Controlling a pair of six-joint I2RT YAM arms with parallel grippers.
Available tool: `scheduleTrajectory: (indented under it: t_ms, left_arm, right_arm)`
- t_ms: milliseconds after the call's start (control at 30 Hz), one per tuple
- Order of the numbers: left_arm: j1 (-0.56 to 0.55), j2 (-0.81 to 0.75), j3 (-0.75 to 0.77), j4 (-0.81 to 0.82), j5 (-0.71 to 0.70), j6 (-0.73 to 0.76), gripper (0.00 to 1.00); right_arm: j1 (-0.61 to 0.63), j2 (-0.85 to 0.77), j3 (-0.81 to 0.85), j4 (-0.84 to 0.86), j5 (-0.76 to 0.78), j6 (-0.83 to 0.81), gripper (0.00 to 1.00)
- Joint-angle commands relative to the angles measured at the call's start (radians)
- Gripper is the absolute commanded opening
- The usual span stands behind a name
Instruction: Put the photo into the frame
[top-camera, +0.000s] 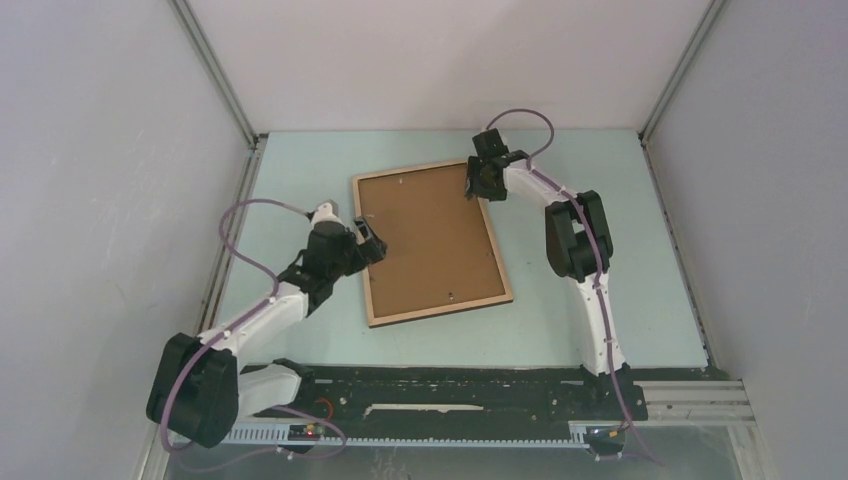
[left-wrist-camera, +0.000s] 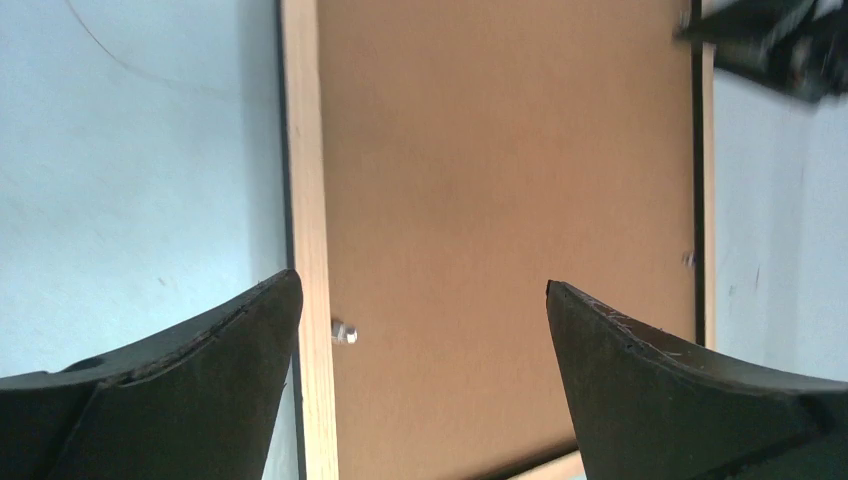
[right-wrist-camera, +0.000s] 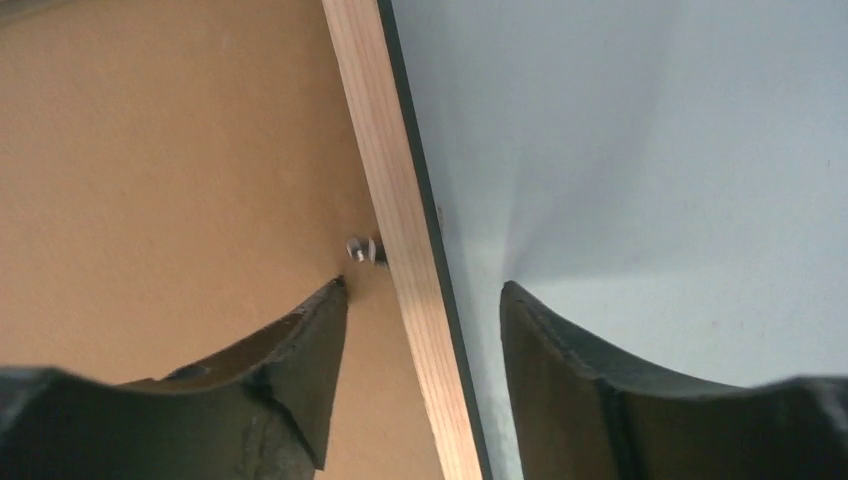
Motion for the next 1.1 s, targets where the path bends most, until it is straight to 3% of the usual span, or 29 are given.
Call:
scheduleTrajectory:
  t_ms: [0,100,200,267,467,900,1067]
  left_arm:
    - [0.091,0.067,0.213,-0.142,-0.054,-0.018,1.0]
    - [0.151,0.163,0.285,-0.124,-0.027,-0.031,1.0]
    - [0.187,0.322,0.396,-0.137,0.003,-0.028,0.97]
    - [0.198,0.455,0.518,-0.223,0.015,-0.012,0.92]
    - [0.191,0.696,0.727,-0.348,-0.019,0.013,0.83]
    - [0.191,0.856,0.934,-0.495,-0.198,-0.167,0.75]
    - [0.188,0.903,1.0,-0.558,-0.207,-0.212,0.68]
  right_arm:
    - [0.011,-0.113,-0.14,0.084,-0.034,-0.016,0.67]
    - [0.004,-0.109,-0.156,0.066,-0.05,-0.015,0.62]
    - [-0.012,-0.102,-0.16,0.045,-0.073,-0.016,0.31]
    - [-0.027,-0.104,-0.17,0.052,-0.098,-0.01,0.17]
    - [-0.046,-0.099,-0.173,0.062,-0.165,-0.007,0.0]
    - [-0.054,-0.089,-0.155,0.052,-0.2,-0.016,0.0]
    - [-0.054,-0.086,-0.152,0.053,-0.209,-0.016,0.0]
